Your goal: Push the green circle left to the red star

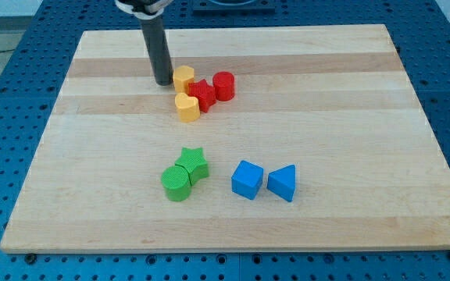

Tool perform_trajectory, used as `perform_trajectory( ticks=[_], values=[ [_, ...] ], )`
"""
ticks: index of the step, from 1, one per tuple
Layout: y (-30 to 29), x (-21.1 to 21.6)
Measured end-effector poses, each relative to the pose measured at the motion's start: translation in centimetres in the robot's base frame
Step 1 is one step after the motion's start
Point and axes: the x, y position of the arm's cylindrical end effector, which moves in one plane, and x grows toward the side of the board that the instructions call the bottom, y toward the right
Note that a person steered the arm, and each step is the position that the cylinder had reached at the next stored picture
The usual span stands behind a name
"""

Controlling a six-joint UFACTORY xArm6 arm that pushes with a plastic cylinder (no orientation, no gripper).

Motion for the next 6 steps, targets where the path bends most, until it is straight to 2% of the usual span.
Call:
perform_trajectory(
  ticks=[2,3,4,6],
  values=[
    [2.8,0.0],
    [-1.0,0.1],
    [-6.0,3.5],
    [-9.2,18.5]
  ],
)
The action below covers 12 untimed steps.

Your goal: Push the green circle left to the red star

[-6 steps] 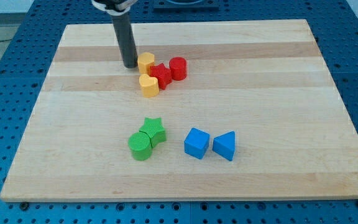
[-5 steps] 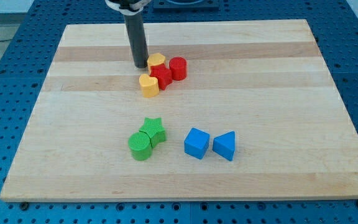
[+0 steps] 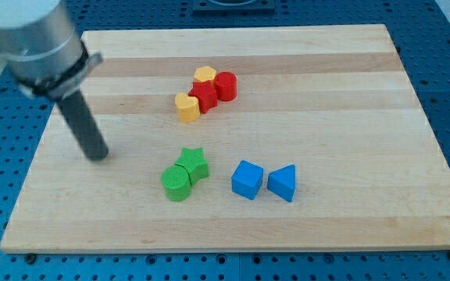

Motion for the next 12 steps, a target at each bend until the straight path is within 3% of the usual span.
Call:
perform_trajectory(
  ticks=[1,2,3,4,9,12],
  values=[
    [2.6,6.3],
    [9.5,10.2],
    [15.0,10.2],
    [16.7,8.6],
    [5.8,-2.3],
    [4.1,-9.5]
  ],
)
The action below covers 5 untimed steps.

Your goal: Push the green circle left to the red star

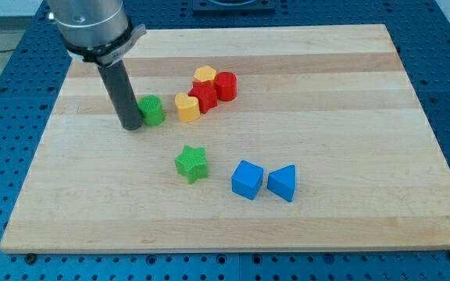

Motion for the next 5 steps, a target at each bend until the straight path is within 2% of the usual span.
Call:
perform_trajectory(
  ticks=[2,3,4,5],
  values=[
    [0.0,-4.7],
    [0.0,-5.6],
    [-0.1,-5.1],
    [0.4,-2.4]
  ],
)
